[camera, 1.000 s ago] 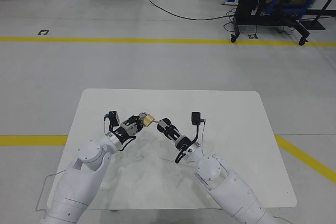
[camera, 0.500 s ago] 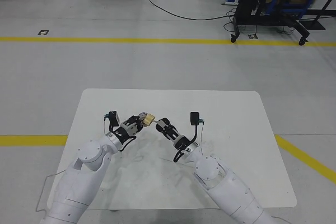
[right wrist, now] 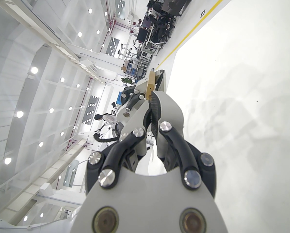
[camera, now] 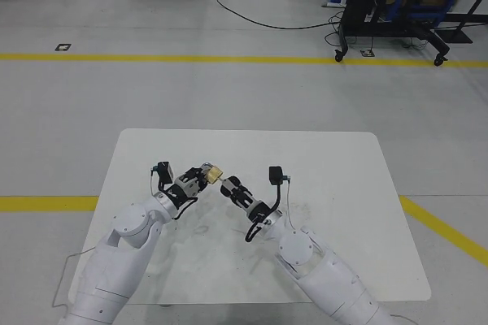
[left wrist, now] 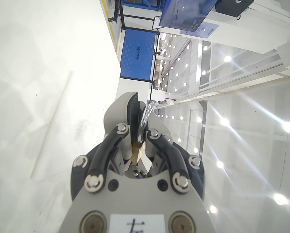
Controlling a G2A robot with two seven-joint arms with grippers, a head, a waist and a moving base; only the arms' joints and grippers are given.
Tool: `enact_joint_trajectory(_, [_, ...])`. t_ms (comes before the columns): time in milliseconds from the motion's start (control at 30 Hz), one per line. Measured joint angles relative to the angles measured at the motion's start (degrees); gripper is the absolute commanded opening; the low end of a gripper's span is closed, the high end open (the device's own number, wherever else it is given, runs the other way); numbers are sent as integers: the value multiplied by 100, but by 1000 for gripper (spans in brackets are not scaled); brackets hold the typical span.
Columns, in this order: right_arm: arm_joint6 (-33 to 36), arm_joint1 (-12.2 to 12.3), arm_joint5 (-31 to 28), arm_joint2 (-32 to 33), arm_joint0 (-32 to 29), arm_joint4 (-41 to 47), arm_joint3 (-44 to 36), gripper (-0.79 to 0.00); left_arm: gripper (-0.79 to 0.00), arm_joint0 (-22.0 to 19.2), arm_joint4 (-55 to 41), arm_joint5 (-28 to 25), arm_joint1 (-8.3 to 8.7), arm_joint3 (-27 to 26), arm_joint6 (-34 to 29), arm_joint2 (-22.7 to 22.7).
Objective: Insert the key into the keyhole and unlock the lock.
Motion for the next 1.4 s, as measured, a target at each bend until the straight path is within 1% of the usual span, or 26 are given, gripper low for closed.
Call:
enact_joint_trajectory(367, [-21, -71, 68, 48, 108, 28, 89, -785, -785, -29, 154, 16, -7, -11, -167, 70])
enact_joint_trajectory(400, [-23, -76, 76, 58, 120, 37, 103, -631, -785, -32, 156, 10, -8, -7, -173, 71])
enact_joint_trajectory(433, [-15, -84, 96, 68, 134, 55, 124, -191, -785, -32, 153, 5, -9, 0, -179, 70])
enact_joint_trajectory(467, [9, -89, 128, 75, 145, 74, 140, 0, -785, -32, 147, 5, -10, 6, -183, 66])
enact_joint_trajectory(600, [119, -104, 213, 130, 178, 185, 170, 0, -785, -32, 95, 16, -10, 31, -177, 12])
enact_joint_trajectory(833, [193, -87, 160, 337, 83, 231, 58, 0, -785, -20, -39, 78, -15, 54, -173, -54])
enact_joint_trajectory(967, [394, -43, -17, 579, -55, 443, -148, 0, -785, -50, -393, 310, -26, 143, -295, -107])
enact_joint_trajectory(1033, [692, -4, -221, 731, -125, 604, -320, 0, -785, -72, -675, 476, -37, 204, -409, -127])
enact_joint_trajectory(1067, [834, 15, -320, 803, -151, 662, -400, -437, -785, -83, -792, 537, -42, 230, -459, -135])
enact_joint_trajectory(1100, [953, 34, -421, 877, -181, 693, -485, -600, -785, -95, -895, 591, -46, 255, -507, -140])
enact_joint_trajectory(1133, [1101, 54, -554, 951, -235, 748, -610, -785, -785, -107, -1036, 677, -52, 291, -578, -140])
enact_joint_trajectory(1267, [1682, 106, -897, 1045, -343, 900, -918, -785, -785, -164, -1545, 1018, -72, 410, -863, -136])
enact_joint_trajectory(1400, [2125, 122, -1114, 963, -326, 912, -913, -785, -785, -211, -1921, 1272, -89, 505, -1062, -120])
